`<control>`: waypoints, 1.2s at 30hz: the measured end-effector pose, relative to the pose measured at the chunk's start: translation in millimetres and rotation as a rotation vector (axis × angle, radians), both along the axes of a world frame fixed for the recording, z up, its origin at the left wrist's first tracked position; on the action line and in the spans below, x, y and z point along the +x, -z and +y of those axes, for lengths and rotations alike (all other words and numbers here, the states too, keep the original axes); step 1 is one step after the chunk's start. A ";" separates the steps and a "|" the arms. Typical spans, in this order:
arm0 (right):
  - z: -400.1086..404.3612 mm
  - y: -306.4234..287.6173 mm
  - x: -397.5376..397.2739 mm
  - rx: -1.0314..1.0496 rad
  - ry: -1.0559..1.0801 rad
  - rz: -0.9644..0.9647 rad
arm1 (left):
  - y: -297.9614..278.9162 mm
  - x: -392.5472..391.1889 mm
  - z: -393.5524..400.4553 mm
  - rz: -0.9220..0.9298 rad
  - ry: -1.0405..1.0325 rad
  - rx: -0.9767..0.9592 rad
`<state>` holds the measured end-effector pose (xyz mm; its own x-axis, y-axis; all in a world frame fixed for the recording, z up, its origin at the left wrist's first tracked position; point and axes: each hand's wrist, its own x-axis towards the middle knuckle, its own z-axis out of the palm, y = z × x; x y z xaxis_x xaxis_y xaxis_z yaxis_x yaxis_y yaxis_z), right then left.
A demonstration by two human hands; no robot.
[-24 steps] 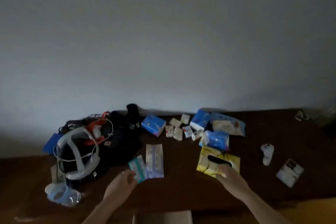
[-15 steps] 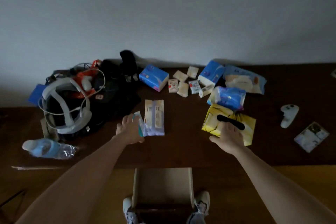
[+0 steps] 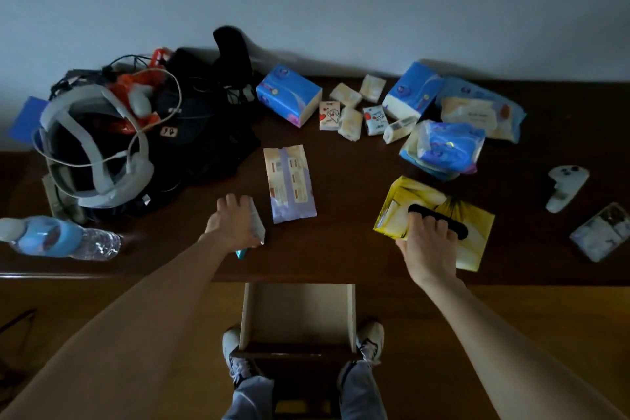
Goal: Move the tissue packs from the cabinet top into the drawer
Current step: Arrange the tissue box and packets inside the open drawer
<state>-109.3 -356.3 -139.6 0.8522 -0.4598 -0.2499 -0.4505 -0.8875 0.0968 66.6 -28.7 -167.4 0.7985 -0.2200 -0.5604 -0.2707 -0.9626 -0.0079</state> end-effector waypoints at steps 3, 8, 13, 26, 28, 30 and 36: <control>30.3 -6.7 -28.7 0.152 -0.060 -0.001 | -13.8 -27.9 7.7 -0.043 -0.118 -0.150; 102.9 -17.2 -96.4 0.471 -0.191 0.164 | -26.6 -114.7 47.2 0.049 -0.197 -0.442; 170.7 18.3 -147.5 0.544 -0.384 0.295 | 6.1 -190.7 93.7 0.301 -0.474 -0.466; 217.5 281.3 -116.1 0.456 -0.597 0.557 | 224.5 -237.8 146.7 0.207 -0.701 -0.389; 218.8 319.0 -110.2 0.525 -0.568 0.573 | 263.1 -232.5 142.3 0.169 -0.661 -0.382; 213.7 358.1 -110.7 0.602 -0.494 0.625 | 300.6 -226.1 134.7 0.129 -0.601 -0.366; 220.6 458.8 -94.8 0.553 -0.520 0.294 | 390.2 -208.7 116.6 0.107 -0.499 -0.472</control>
